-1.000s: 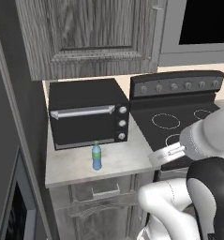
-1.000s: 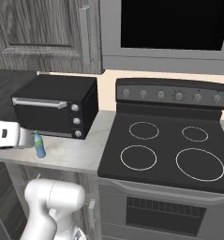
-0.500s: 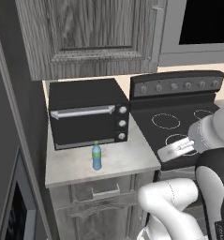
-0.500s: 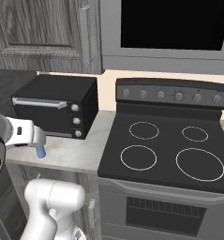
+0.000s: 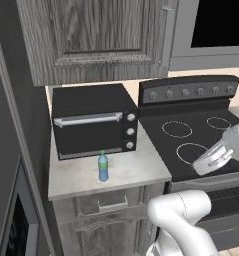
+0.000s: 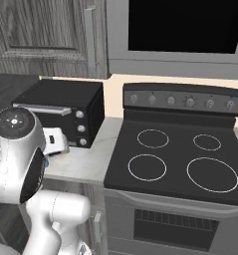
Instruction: Take the bottled waters from the counter and place them in the freezer to freeze. Close the freezer door after placing the bottles.
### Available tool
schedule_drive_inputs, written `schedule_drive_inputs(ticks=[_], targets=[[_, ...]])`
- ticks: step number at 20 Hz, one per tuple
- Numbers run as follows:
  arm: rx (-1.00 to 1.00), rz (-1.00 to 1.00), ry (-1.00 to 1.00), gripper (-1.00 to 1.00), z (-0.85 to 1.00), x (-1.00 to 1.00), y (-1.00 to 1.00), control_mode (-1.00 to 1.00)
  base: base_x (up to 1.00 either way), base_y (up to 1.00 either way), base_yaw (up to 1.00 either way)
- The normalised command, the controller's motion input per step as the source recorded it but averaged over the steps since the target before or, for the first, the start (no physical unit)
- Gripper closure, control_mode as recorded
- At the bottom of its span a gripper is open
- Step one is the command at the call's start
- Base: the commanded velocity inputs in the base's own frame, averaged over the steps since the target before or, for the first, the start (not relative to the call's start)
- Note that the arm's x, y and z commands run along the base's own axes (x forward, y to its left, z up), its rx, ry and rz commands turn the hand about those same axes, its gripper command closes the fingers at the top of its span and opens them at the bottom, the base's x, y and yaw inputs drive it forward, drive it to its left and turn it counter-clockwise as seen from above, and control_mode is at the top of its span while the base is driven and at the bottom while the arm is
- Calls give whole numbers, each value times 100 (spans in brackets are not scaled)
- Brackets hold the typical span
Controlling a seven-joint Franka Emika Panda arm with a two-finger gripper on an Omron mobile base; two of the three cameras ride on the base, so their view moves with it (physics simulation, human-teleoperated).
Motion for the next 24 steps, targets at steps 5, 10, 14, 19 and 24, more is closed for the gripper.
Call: schedule_drive_inputs(ticks=[5,10,14,19,24], targets=[[1,36,0,-100,-18,37,-1,-100,0,0,0],[0,31,0,-100,-23,65,9,-100,0,0,0],[0,29,-3,-100,-26,58,14,-100,0,0,0],[2,25,-12,-100,-37,42,13,-100,0,0,0],[4,11,-18,-100,-46,36,29,-100,0,0,0]])
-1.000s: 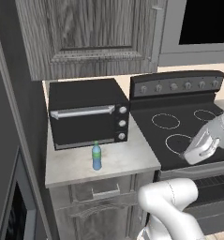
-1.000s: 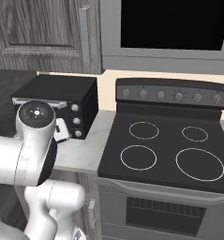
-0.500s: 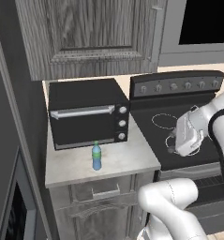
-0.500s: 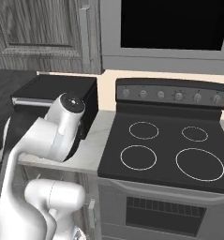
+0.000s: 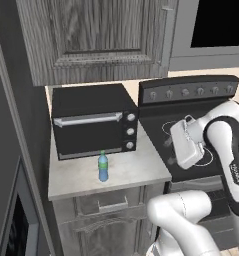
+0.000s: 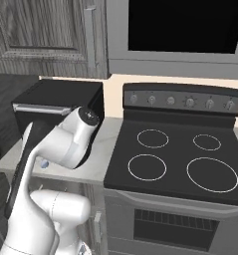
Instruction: Take the bottled waters from the counter and place them in the freezer to freeze. Close the freezer door after placing the bottles.
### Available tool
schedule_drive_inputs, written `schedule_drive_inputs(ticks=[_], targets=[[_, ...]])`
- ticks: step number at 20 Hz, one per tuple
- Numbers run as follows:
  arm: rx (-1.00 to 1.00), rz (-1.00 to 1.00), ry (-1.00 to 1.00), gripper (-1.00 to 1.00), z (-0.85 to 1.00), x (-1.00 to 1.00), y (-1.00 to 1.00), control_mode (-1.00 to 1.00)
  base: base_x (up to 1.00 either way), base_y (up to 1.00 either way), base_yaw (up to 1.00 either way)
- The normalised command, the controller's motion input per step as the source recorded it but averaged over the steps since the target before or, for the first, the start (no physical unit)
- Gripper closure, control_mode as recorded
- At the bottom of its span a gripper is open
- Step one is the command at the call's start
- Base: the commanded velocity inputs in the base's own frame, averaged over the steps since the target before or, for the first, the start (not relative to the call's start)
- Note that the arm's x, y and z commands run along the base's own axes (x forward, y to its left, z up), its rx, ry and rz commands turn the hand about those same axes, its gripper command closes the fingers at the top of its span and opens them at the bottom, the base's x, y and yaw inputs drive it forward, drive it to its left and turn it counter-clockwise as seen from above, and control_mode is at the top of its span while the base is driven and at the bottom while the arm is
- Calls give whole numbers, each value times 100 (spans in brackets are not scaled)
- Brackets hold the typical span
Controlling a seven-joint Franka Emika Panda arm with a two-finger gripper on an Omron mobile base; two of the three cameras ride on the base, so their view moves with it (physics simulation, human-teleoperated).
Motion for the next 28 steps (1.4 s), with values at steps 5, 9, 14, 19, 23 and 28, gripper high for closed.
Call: schedule_drive_inputs(ticks=[5,9,14,19,23,28], targets=[[4,4,-18,-100,-51,40,43,-100,0,0,0],[4,0,-8,-100,-31,26,23,-100,0,0,0],[1,0,0,-100,-1,3,0,-100,0,0,0],[6,5,0,-100,0,8,0,-100,0,0,0],[17,20,0,-100,-1,7,0,-100,0,0,0],[18,21,0,-100,-2,4,0,-100,0,0,0]])
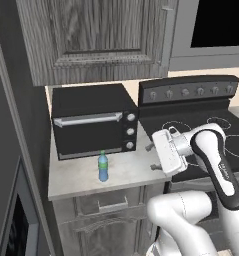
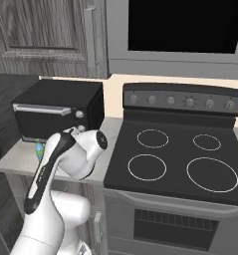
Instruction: Take the bottled waters from the counter and place them in the freezer to freeze. Close the freezer door after placing the bottles.
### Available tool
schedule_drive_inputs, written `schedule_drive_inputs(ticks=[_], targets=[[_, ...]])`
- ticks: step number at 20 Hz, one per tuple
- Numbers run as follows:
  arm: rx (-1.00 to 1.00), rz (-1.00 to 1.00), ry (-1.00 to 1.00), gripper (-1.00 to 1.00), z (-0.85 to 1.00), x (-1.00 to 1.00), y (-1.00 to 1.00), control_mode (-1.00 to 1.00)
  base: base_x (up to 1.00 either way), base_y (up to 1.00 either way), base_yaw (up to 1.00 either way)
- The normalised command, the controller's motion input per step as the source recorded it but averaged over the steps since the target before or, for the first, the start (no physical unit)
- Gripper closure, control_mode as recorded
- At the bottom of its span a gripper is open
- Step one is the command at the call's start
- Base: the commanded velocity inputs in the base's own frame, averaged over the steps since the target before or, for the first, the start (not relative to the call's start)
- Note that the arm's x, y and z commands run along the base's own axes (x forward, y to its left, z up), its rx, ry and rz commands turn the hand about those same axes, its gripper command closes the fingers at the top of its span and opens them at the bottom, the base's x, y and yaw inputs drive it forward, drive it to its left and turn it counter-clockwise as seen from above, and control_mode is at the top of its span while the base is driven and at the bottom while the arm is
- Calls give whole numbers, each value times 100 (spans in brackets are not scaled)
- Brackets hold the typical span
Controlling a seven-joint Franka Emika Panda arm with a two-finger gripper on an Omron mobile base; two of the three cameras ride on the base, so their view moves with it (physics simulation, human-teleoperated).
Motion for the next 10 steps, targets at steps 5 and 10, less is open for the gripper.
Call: schedule_drive_inputs(ticks=[5,10], targets=[[15,16,1,-100,-10,13,5,-100,0,0,0],[11,6,7,-100,-18,37,22,-100,0,0,0]])
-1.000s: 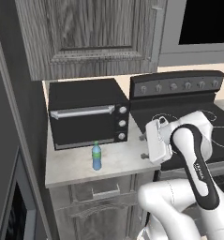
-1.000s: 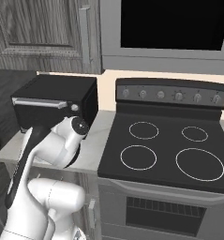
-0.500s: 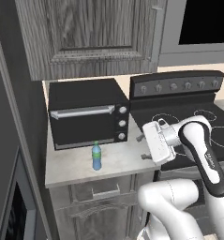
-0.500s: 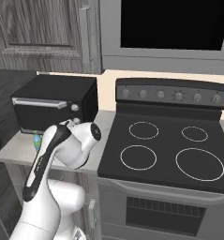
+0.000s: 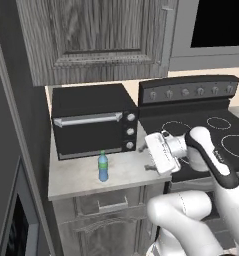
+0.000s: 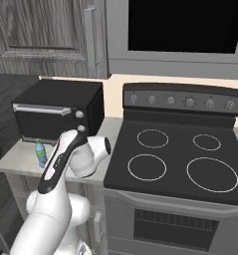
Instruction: Take the bottled waters from the counter and place them in the freezer to freeze. Close the freezer door after placing the bottles.
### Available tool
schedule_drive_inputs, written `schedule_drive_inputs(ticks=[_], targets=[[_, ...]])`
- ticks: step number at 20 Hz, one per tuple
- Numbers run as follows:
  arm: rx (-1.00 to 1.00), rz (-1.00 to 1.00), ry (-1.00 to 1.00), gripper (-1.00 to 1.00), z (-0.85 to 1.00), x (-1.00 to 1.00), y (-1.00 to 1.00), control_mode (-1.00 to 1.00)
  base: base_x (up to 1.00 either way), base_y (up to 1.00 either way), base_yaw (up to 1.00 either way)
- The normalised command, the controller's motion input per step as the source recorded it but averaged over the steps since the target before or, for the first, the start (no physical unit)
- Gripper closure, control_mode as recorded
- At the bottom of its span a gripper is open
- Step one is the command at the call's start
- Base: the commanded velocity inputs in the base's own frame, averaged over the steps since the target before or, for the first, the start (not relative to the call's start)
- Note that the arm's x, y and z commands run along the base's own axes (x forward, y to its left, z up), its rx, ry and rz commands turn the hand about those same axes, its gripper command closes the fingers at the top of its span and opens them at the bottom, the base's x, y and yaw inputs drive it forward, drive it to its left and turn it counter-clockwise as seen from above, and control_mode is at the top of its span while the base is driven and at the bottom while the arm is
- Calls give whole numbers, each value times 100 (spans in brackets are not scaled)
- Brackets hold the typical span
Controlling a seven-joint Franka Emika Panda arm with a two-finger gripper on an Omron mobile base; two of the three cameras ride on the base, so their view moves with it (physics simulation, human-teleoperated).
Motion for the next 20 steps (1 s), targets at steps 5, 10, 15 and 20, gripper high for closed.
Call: schedule_drive_inputs(ticks=[5,10,15,20], targets=[[7,5,7,-100,-25,35,33,-100,0,0,0],[5,5,4,-100,-30,26,30,-100,0,0,0],[2,6,3,-100,-30,21,12,-100,0,0,0],[0,2,0,-100,-13,22,0,-100,0,0,0]])
